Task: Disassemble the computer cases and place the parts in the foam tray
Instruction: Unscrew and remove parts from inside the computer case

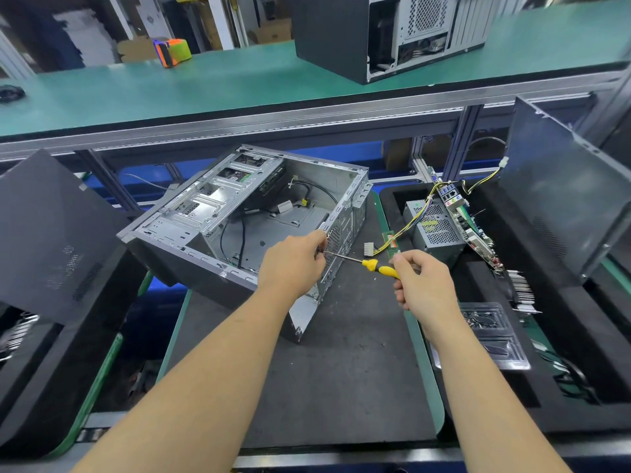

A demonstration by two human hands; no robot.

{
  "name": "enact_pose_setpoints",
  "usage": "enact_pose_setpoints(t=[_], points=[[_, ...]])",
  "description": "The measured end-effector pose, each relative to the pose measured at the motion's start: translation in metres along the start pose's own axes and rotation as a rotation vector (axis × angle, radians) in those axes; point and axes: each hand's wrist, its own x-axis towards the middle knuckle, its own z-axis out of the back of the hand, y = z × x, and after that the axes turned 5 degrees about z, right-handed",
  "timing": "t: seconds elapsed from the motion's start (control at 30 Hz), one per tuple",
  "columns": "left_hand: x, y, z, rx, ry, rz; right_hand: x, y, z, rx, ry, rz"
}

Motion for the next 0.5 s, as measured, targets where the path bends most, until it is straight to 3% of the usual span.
enact_pose_setpoints(t=[0.17, 0.4, 0.5], points=[[-0.001, -0.001, 0.000, 0.023, -0.010, -0.010, 0.007, -0.004, 0.008, 0.042, -0.146, -0.032], [-0.003, -0.004, 0.003, 0.144, 0.006, 0.003, 0.009, -0.021, 0.008, 0.029, -0.175, -0.053], [-0.006, -0.007, 0.004, 0.233, -0.072, -0.120, 0.011, -0.025, 0.013, 0.024, -0.226, -0.051]])
